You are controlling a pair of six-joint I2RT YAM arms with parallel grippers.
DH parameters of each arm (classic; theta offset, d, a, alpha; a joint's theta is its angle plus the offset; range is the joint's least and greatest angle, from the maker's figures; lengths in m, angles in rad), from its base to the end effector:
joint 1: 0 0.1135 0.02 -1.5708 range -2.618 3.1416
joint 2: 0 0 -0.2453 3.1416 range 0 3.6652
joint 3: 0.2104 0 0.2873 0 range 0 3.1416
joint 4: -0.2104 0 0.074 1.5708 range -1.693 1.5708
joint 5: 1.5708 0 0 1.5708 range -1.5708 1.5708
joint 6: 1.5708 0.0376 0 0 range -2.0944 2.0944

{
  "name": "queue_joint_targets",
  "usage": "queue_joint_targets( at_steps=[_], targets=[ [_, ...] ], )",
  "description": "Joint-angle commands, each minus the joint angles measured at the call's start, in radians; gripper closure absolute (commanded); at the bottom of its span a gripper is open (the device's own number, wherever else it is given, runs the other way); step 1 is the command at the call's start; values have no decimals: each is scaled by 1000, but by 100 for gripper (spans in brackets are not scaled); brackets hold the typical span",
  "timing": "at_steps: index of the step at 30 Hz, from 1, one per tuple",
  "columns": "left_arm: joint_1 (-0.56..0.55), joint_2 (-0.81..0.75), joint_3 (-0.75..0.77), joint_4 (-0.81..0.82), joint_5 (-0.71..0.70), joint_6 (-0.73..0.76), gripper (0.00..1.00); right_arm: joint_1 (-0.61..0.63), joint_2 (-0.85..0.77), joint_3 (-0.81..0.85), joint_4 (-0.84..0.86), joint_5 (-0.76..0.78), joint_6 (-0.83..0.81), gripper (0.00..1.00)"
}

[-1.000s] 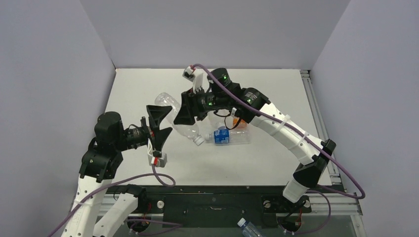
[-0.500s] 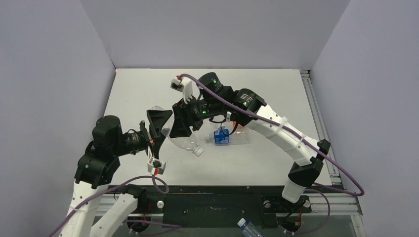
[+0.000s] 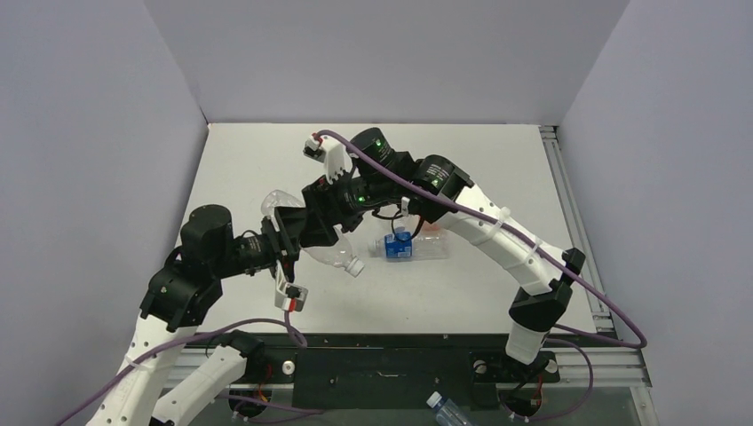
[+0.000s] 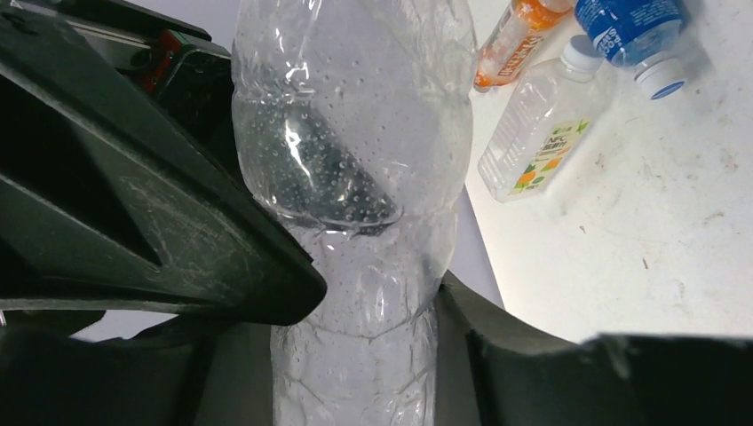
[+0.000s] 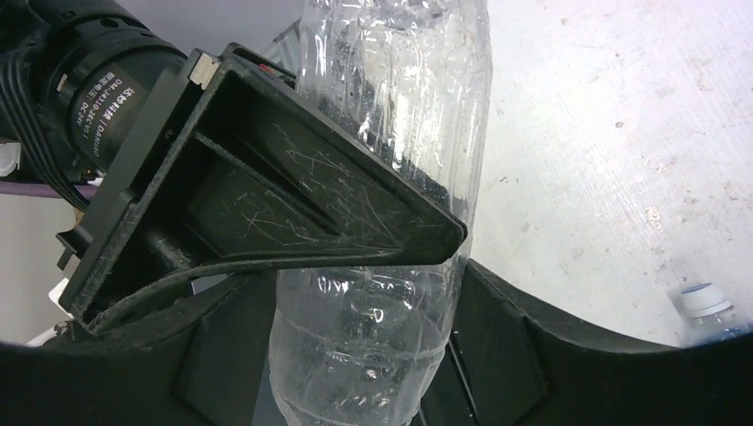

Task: Unscrew the bottle caps
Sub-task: Pick up the plastic bottle at the center of the board.

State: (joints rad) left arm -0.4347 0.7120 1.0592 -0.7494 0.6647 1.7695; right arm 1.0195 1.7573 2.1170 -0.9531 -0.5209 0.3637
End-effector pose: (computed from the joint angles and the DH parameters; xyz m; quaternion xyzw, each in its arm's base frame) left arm 0.1475 -0.0941 0.3852 0.7847 0.1956 0.1090 0.5780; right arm 0.1913 0.3469 0.4500 -0.3892 0.7688 0.4644 0.2044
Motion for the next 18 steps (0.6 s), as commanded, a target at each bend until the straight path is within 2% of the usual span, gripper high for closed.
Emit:
queue_joint_targets(
  at_steps=[1, 4, 7, 12, 15, 18],
  targets=[
    [-13, -20, 3, 89, -18, -64, 61, -40, -7, 72, 51, 92, 16, 31],
    [-13, -35, -28, 131, -49, -116, 60, -54, -19, 104, 40, 137, 17, 23],
    [-13, -52, -89, 263, -98, -218, 59, -85, -63, 86, 58, 175, 31, 17],
    [-13, -44, -155, 532, -252, -624, 57, -106, -212, -67, 179, 321, 69, 16],
    [-13, -8, -157, 584, -328, -833, 57, -92, -286, -167, 271, 432, 84, 15],
    [-13, 20, -151, 592, -378, -1043, 57, -58, -301, -188, 306, 504, 70, 15]
  ],
)
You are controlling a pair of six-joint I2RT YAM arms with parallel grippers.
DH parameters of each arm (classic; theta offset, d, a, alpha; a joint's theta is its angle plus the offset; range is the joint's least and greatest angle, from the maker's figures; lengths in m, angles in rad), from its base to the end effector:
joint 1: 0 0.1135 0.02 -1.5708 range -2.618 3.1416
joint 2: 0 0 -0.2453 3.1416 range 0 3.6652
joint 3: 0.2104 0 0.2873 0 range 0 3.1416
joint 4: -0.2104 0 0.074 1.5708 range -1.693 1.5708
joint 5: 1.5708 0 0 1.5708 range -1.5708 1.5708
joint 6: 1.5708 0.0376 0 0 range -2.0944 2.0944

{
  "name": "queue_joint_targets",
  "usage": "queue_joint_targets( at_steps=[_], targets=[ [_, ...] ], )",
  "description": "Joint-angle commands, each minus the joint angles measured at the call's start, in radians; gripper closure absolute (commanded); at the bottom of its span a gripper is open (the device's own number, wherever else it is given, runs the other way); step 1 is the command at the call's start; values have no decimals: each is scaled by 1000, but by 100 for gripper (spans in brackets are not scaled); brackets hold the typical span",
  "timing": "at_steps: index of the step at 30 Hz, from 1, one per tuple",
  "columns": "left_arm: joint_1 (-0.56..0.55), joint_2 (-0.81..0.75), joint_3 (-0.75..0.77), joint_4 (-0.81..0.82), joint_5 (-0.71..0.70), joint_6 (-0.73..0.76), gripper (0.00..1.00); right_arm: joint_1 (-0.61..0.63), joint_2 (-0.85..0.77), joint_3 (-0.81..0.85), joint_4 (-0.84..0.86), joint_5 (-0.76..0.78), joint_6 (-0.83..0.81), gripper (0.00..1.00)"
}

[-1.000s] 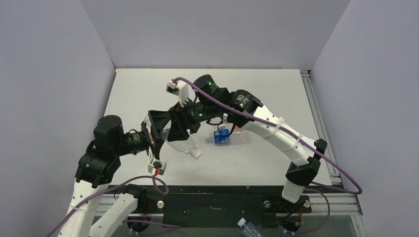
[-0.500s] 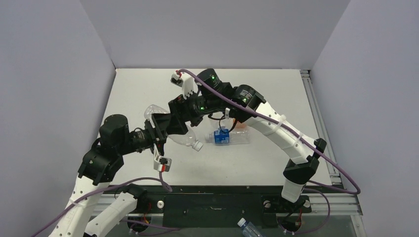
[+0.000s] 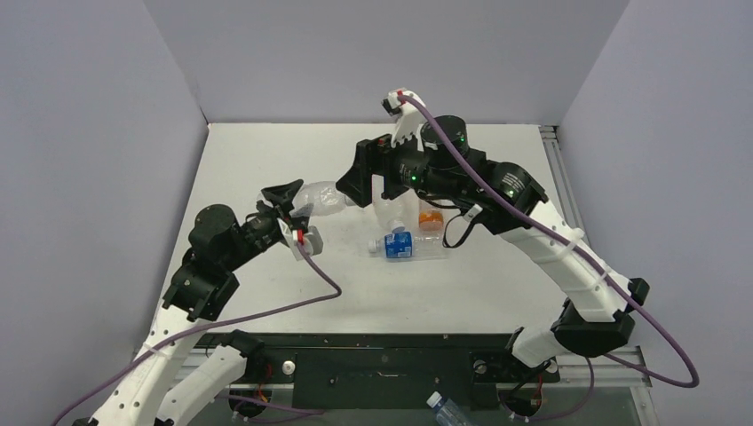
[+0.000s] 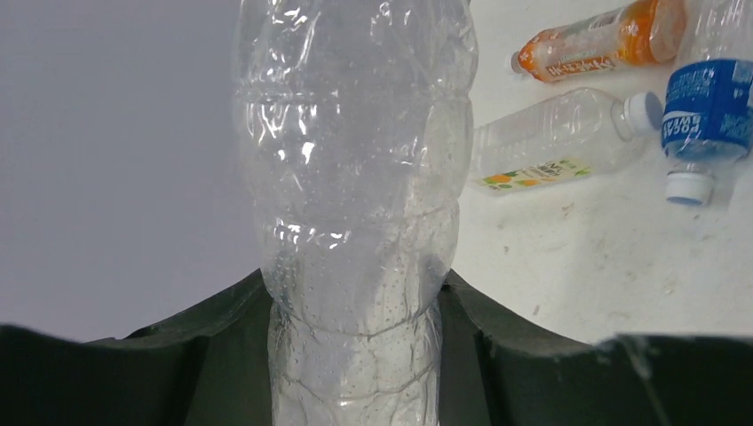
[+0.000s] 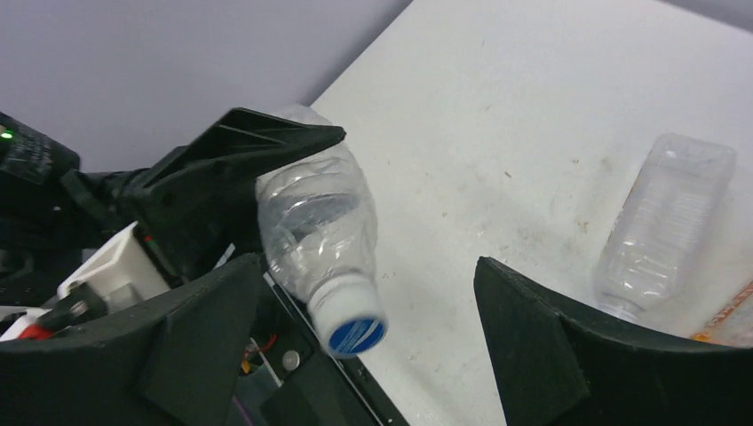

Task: Unscrew the bottle caps
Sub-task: Pick up the plastic bottle at the center of the board, then unscrew the bottle cap from the plastic bottle.

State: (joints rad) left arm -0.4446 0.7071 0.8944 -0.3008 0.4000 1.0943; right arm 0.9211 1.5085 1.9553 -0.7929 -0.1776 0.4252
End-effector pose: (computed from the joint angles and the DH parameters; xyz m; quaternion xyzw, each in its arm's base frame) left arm 0.1800 -0.1020 0.3718 0.6038 0.4332 0.0678 0.6658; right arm 0.1983 0.2721 0.4962 -0.2494 0.7776 0.4137 0.4024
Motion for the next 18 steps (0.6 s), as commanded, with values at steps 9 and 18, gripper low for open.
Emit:
queue_joint_targets(
  at_steps=[9, 18],
  targets=[
    [-10, 23, 3, 162, -66, -591, 57, 55, -21, -46, 228, 225, 44, 18],
    [-21, 34, 25, 158, -73, -636, 57, 71, 7, -31, 297, 228, 62, 45]
  ],
)
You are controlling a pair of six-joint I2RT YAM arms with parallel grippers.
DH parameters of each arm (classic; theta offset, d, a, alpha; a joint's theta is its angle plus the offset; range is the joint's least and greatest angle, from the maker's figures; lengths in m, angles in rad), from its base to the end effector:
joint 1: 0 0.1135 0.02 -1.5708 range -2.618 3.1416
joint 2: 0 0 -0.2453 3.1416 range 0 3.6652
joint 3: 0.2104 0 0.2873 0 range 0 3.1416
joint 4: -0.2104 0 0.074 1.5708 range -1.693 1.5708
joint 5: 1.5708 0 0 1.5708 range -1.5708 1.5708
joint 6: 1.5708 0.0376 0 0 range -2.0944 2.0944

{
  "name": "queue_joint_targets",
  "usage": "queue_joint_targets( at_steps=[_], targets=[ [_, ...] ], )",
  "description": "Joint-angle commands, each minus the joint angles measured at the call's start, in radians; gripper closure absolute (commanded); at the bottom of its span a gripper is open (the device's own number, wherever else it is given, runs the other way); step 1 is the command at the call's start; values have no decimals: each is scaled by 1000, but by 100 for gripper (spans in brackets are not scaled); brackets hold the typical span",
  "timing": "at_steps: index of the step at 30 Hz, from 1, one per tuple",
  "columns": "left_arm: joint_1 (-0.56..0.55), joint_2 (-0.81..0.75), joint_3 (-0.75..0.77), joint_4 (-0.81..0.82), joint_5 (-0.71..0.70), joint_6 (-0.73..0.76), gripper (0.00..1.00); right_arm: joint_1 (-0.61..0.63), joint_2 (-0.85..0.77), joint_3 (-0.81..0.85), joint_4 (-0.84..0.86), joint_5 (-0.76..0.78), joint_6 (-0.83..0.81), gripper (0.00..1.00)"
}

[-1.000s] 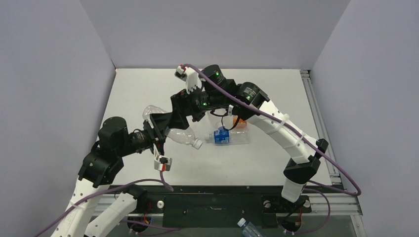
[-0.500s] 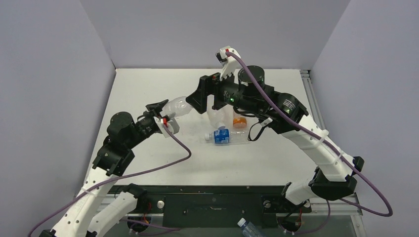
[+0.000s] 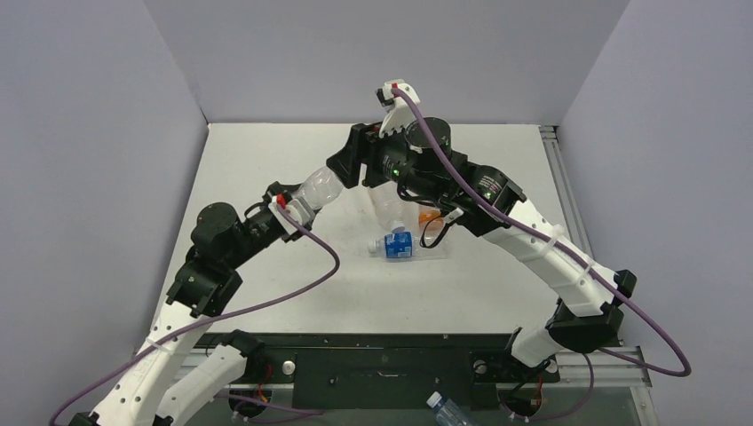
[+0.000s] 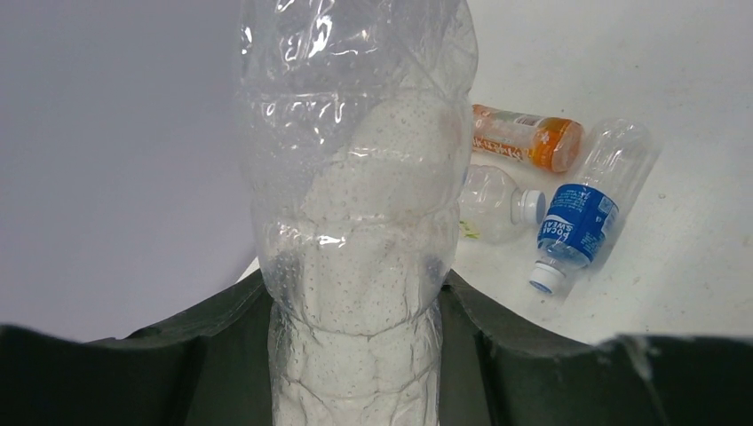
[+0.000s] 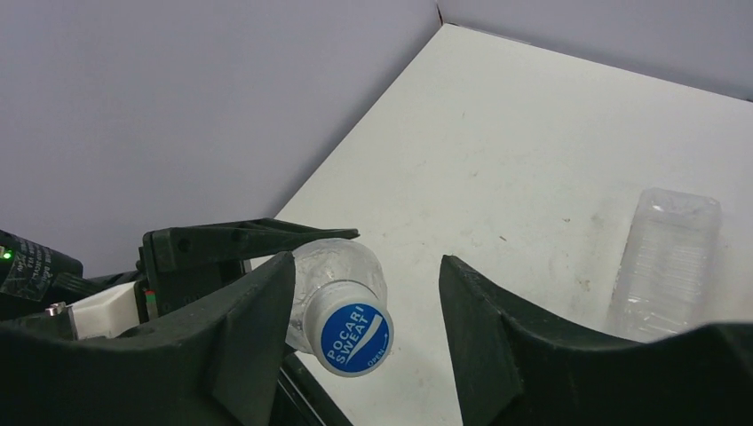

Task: Unscrew the bottle caps
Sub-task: Unscrew the bottle cap from the plastic bottle.

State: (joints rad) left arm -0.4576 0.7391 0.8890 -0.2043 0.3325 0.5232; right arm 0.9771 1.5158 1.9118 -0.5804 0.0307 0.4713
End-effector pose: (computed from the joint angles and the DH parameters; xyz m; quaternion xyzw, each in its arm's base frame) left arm 0.1892 -0.1069 0.3741 0.4376 0.5781 -0.0979 0.6817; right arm 0.1980 0.2914 0.5017 -0.1829 0.7471 0.4145 0.4864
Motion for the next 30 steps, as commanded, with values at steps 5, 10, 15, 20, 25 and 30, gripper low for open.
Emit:
queue_joint_targets(
  at_steps=[5, 10, 15, 20, 25, 30],
  targets=[
    [-9, 15, 31, 78, -31, -121, 57, 27, 27, 32, 80, 1, 23, 50],
    [-9, 24, 34, 88, -41, -163, 57, 37, 21, 3, 110, 31, 30, 52],
    [-10, 21, 41, 81, -21, -183, 54, 43, 27, 10, 126, 59, 39, 93],
    [-10, 11, 68, 79, 53, -275, 3, 58, 39, 29, 109, 69, 18, 100],
    [-10, 56, 147, 104, 96, -403, 3, 90, 42, 38, 83, 122, -44, 100],
    [-10, 103, 201, 65, 167, -425, 6, 118, 44, 46, 74, 165, -73, 100]
  ],
)
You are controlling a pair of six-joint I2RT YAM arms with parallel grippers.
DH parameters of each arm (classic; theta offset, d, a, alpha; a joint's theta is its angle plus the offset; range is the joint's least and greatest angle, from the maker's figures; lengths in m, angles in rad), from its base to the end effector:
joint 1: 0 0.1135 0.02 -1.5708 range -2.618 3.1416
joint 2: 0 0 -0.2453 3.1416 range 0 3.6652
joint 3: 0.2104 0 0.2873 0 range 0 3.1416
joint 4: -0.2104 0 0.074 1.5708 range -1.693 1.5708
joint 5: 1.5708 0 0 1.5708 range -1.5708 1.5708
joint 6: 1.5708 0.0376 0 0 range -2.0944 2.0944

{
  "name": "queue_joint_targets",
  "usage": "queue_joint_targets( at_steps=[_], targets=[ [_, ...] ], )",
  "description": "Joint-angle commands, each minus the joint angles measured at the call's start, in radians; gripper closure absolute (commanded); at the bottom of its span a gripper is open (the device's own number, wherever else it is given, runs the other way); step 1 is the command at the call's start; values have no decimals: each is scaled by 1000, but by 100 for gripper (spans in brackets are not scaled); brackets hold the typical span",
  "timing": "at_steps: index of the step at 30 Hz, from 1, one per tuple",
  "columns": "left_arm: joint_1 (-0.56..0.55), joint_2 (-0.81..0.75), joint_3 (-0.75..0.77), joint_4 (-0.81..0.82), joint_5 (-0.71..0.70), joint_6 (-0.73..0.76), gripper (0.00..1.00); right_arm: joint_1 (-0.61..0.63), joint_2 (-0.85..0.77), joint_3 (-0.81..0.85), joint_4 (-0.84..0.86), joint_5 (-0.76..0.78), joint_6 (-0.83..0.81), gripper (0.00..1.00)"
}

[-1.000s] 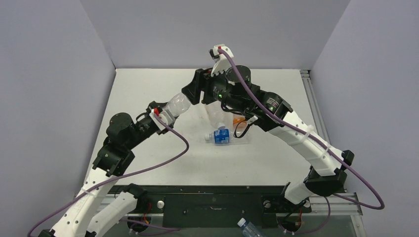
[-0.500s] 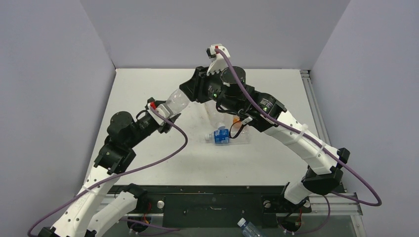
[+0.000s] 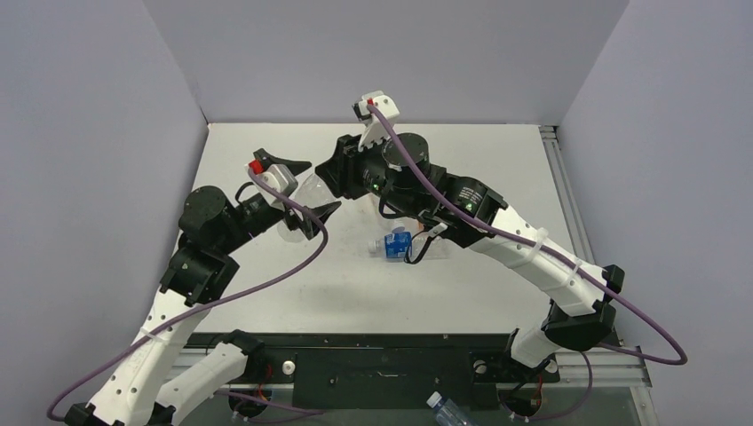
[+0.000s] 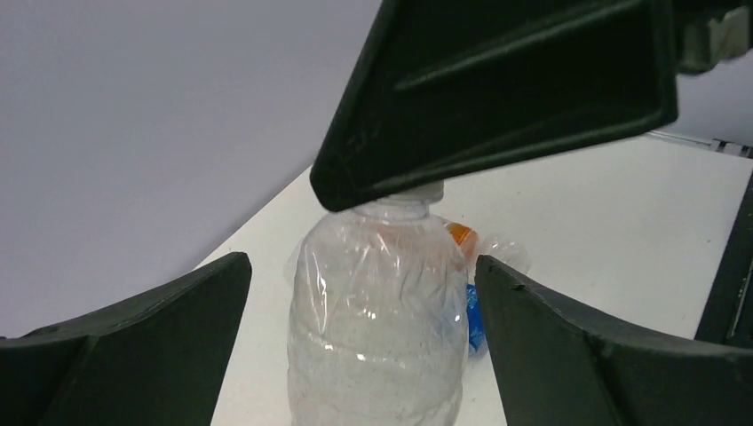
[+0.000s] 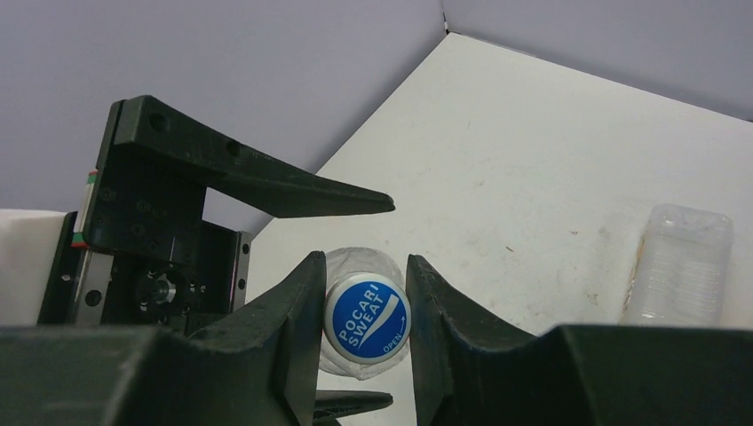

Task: Unscrew the bottle caps
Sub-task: Unscrew the bottle cap from the plastic bottle.

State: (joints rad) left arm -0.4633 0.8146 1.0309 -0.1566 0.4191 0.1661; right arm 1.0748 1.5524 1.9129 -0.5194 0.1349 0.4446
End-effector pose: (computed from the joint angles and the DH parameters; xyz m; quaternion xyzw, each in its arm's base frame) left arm 0.1912 -0.1126 0.4173 0.3516 0.5909 -0.2465 0.6830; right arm 0.1791 0.3204 0.4964 -0.1937 0.7354 0.4086 0.5046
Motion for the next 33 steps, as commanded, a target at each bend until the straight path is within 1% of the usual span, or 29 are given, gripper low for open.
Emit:
queue_joint_targets(
  at_steps=[1, 2, 4, 6, 11, 12, 13, 14, 15, 16, 17, 19, 21, 24, 25, 28, 30, 31, 33],
  targets=[
    [-5, 30, 63, 13, 105, -73, 13, 22, 6, 46, 11, 70, -50, 100],
    [-5, 34, 67, 1, 118, -75, 17, 24, 6, 46, 11, 75, -53, 100],
    [-5, 42, 74, -21, 152, -78, 32, 26, 4, 45, 15, 79, -55, 100],
    [-6, 49, 83, -44, 171, -82, 38, 26, 2, 47, 18, 80, -56, 100],
    [-8, 58, 100, -87, 194, -78, 40, 26, 3, 55, 22, 69, -62, 100],
    [-9, 58, 101, -88, 202, -81, 46, 26, 5, 57, 23, 63, -63, 100],
    [-9, 58, 106, -86, 206, -84, 50, 27, 5, 58, 24, 57, -64, 100],
    [-9, 60, 108, -84, 215, -98, 58, 27, 5, 61, 25, 50, -67, 100],
    [-9, 63, 113, -73, 220, -109, 63, 27, 5, 62, 25, 42, -67, 100],
    [-9, 66, 118, -67, 232, -139, 72, 27, 3, 63, 31, 35, -68, 100],
    [-9, 73, 126, -50, 239, -166, 77, 27, 1, 59, 37, 18, -68, 100],
    [-8, 87, 144, -21, 263, -243, 93, 27, -8, 53, 55, -6, -71, 100],
    [-8, 98, 159, 12, 290, -320, 100, 25, -19, 40, 94, -39, -76, 100],
    [-7, 106, 174, 74, 354, -437, 100, 18, -48, 15, 144, -105, -81, 100],
    [-7, 110, 176, 87, 369, -459, 100, 12, -54, -1, 174, -170, -76, 100],
    [-7, 119, 192, 142, 449, -559, 100, -24, -88, -31, 237, -294, -57, 100],
    [-7, 122, 202, 199, 492, -614, 100, -59, -111, -63, 306, -398, -22, 100],
    [-7, 124, 206, 213, 522, -654, 100, -69, -126, -87, 360, -476, 11, 100],
    [-8, 126, 215, 253, 555, -708, 100, -97, -143, -113, 427, -564, 44, 100]
  ],
)
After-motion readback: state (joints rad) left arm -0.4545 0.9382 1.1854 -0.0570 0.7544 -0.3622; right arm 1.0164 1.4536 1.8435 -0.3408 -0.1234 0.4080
